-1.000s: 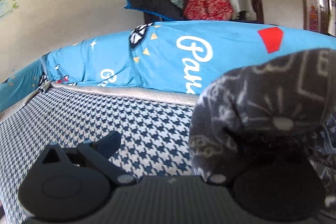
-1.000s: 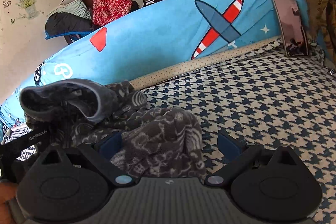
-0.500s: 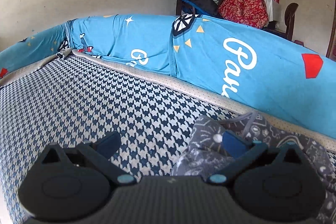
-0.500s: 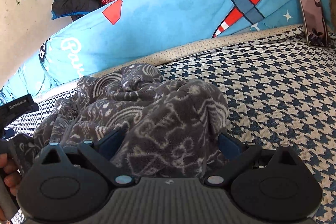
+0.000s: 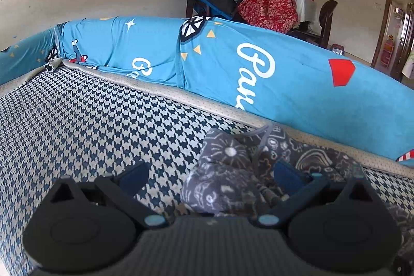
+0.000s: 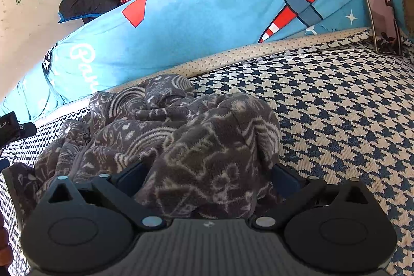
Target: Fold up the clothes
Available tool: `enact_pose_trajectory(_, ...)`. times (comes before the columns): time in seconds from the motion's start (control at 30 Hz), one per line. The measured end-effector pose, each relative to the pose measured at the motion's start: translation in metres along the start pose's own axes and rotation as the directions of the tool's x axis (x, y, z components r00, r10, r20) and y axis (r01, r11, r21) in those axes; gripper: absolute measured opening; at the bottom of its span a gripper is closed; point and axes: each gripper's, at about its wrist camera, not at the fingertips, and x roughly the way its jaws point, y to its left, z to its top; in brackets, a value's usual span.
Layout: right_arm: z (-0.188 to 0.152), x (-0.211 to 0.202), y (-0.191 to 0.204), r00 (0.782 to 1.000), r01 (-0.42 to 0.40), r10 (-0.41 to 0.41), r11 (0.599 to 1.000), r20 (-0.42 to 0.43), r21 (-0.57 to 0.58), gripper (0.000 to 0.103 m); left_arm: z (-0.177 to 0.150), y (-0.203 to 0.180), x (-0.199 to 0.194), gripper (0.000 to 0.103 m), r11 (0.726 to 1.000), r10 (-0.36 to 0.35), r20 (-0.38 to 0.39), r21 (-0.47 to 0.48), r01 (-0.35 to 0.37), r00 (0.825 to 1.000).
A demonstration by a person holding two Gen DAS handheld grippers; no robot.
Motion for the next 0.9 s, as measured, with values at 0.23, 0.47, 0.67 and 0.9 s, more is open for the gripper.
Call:
enact_pose_trajectory(0.23,0.002,0.005,0.000,1.000,-0.005,0.005,0.999,0.004,0.050,0.103,-0.017,-0.007,0.003,0.103,0.998,-0.049,-0.078,0.039,0.052,0.996)
enact_pose_trajectory(0.47,0.001,0.005,0.009,0.999,-0.040,0.039,0.998,0.029,0.054,0.092,-0.035,-0.012,0.007,0.103,0.984,-0.031,-0.123,0.168,0.051,0.992)
enact_pose_trajectory(0.67,0.000,0.000,0.020,0.995,-0.078,0.079,0.997,0.063,-0.014,0.068,-0.032,0.004,0.015,0.103,0.988,-0.062,-0.176,0.131,0.086,0.982)
enact_pose_trajectory(0.9,-0.002,-0.017,0.034,0.976,-0.166,0.177,0.981,0.123,-0.098,0.051,-0.024,0.014,0.013,0.103,0.994,-0.045,-0.149,0.087,0.059,0.988)
